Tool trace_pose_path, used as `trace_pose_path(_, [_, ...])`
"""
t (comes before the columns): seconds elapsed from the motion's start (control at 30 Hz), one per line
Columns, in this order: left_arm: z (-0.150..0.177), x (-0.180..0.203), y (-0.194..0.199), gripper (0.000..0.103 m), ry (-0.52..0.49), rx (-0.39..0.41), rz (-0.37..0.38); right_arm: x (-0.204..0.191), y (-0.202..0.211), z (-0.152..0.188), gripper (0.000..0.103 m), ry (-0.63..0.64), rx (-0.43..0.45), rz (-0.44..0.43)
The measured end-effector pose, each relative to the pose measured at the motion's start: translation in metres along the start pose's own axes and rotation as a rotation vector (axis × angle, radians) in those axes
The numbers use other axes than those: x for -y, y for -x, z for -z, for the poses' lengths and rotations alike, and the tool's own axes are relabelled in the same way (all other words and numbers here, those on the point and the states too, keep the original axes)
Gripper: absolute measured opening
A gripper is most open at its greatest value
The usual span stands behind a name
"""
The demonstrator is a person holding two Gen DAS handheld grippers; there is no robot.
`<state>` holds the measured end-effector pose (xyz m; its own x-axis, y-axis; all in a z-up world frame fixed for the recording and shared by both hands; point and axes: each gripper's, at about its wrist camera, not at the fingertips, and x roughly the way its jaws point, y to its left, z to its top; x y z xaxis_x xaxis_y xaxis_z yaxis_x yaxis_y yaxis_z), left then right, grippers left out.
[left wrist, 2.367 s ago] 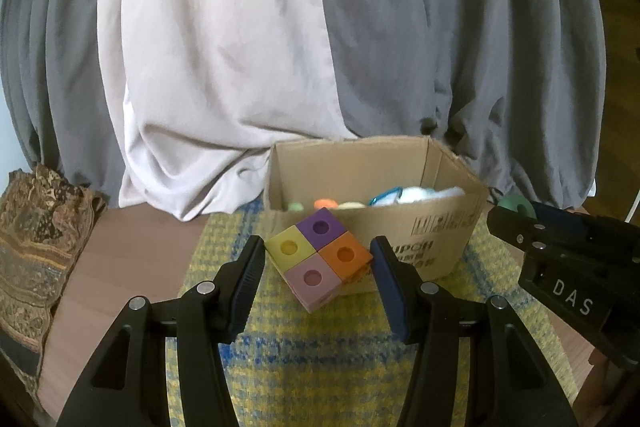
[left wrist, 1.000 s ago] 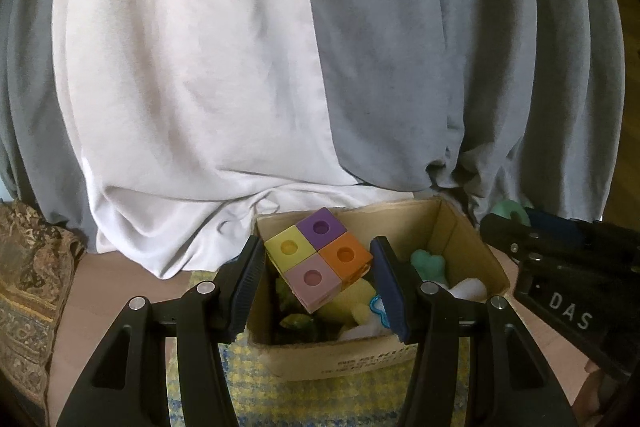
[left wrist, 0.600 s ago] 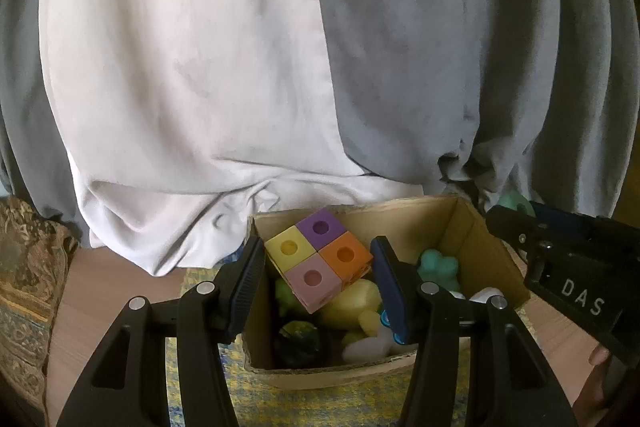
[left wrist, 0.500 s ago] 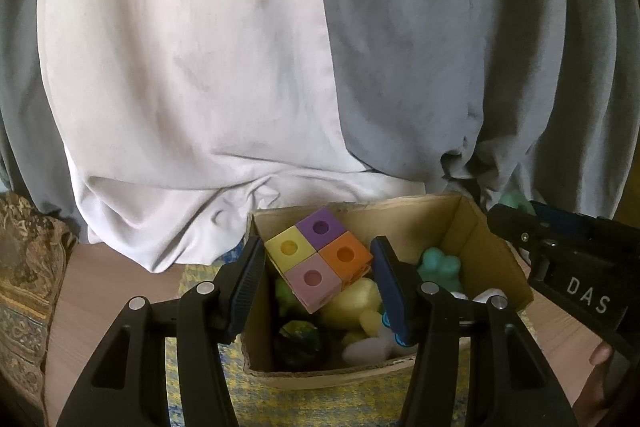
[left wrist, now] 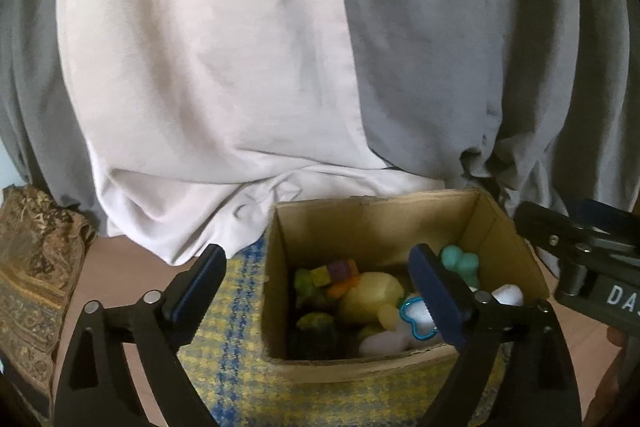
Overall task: Organize objects
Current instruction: 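Lift both open grippers out of the box and back from it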
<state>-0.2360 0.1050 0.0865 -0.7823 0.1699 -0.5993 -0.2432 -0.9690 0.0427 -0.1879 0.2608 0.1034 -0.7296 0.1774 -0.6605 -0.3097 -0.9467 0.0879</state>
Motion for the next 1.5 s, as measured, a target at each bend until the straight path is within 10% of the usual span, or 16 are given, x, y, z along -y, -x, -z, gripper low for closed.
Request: trace_pose_path(1.5, [0.109,-0.033,0.122,0.103,0.176,0.058,-0.131,-0.002,0.101,0.108,0.098,0.009,0.035,-0.013])
